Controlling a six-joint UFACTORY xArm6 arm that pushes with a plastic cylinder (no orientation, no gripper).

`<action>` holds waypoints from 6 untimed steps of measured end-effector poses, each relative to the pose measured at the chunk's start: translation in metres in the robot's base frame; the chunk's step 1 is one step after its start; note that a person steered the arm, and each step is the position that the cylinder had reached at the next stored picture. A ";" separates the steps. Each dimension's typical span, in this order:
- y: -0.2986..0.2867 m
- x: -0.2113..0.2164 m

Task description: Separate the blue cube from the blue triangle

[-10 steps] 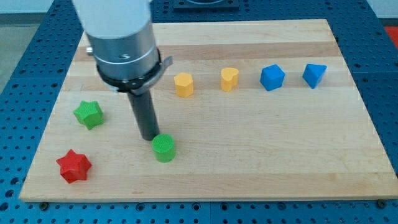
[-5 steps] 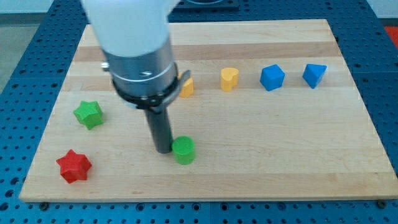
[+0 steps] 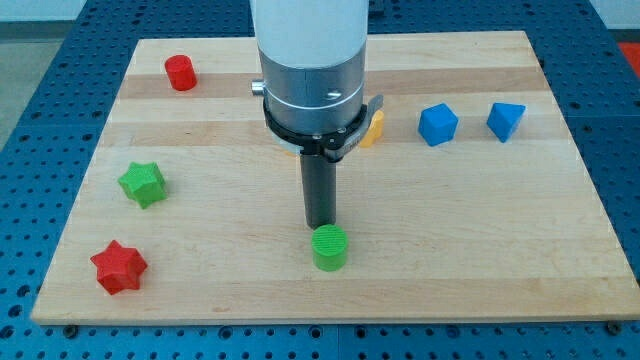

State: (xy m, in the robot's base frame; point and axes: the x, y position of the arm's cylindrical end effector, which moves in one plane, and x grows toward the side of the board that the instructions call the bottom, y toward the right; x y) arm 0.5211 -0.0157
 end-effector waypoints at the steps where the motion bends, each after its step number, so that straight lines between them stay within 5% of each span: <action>1: 0.002 0.009; 3: 0.002 0.018; 6: -0.128 -0.079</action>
